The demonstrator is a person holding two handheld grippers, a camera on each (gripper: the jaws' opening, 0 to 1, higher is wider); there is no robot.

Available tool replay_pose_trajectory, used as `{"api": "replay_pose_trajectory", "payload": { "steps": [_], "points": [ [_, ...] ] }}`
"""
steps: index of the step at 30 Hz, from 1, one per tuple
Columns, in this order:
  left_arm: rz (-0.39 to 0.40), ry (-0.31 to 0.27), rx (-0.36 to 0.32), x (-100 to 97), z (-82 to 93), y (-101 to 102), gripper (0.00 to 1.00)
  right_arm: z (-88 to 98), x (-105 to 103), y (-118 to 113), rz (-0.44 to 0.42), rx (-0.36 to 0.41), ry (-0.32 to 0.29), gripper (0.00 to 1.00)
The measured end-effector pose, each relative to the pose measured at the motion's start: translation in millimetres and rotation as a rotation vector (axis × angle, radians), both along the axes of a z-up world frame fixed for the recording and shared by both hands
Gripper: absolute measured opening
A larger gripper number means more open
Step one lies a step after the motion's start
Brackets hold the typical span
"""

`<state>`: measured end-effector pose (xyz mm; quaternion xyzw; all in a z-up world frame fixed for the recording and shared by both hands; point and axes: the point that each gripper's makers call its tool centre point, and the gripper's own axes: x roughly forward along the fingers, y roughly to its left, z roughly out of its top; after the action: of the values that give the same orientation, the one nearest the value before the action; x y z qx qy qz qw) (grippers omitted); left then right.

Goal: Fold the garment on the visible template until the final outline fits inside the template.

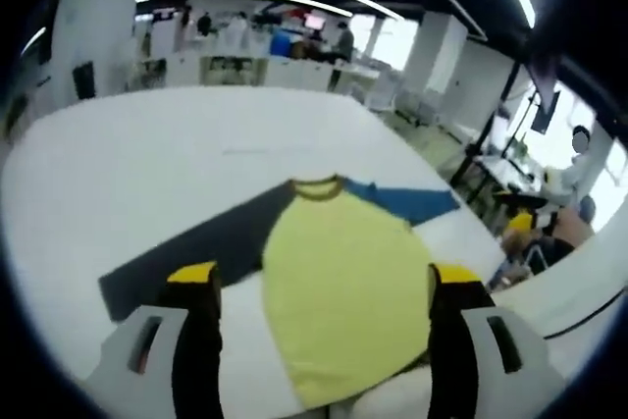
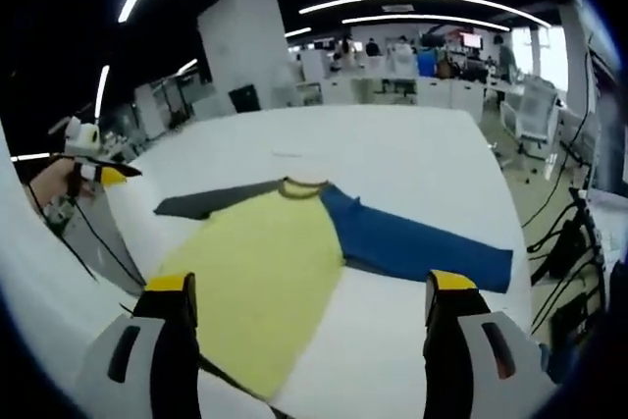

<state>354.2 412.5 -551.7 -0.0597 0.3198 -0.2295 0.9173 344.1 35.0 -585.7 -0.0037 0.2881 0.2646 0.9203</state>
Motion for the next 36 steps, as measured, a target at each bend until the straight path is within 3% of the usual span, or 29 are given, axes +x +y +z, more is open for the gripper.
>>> {"api": "replay_pose_trajectory", "payload": {
  "steps": [8,9,10,12,15,17,23,30,36],
  "points": [
    [-0.023,-0.051,-0.015,10.4,23.5,-9.4,0.87,9.6,1.3,-1.1,0.023,0.02,-0.016,1.0],
    [-0.032,-0.043,0.0,10.2,23.9,-8.7,0.86,10.3,1.4,-2.9,0.019,0.018,-0.019,1.0],
    [-0.052,0.007,0.05,4.7,20.7,-4.4,0.84,11.3,1.9,-4.3,0.016,0.018,-0.024,1.0],
    [-0.061,-0.041,0.129,11.6,29.3,4.7,0.83,12.9,2.1,-6.8,0.012,0.018,-0.027,1.0],
    [-0.037,-0.076,0.085,16.8,46.4,9.5,0.84,14.7,2.9,-9.5,0.006,0.011,-0.032,1.0],
    [-0.013,-0.1,0.012,20.4,58.4,10.7,0.84,16.2,3.1,-12.4,0.007,-0.003,-0.036,1.0],
    [-0.007,-0.107,0.042,19.4,62.0,19.4,0.87,21.9,4.7,-21.0,0.0,-0.006,-0.041,1.0],
    [0.027,-0.122,0.039,22.5,66.4,37.1,1.0,27.3,10.5,-34.5,-0.028,-0.002,-0.049,1.0],
    [0.033,-0.112,0.02,21.6,70.0,45.6,0.99,26.7,15.3,-40.5,-0.043,-0.004,-0.05,1.0]
  ]
}}
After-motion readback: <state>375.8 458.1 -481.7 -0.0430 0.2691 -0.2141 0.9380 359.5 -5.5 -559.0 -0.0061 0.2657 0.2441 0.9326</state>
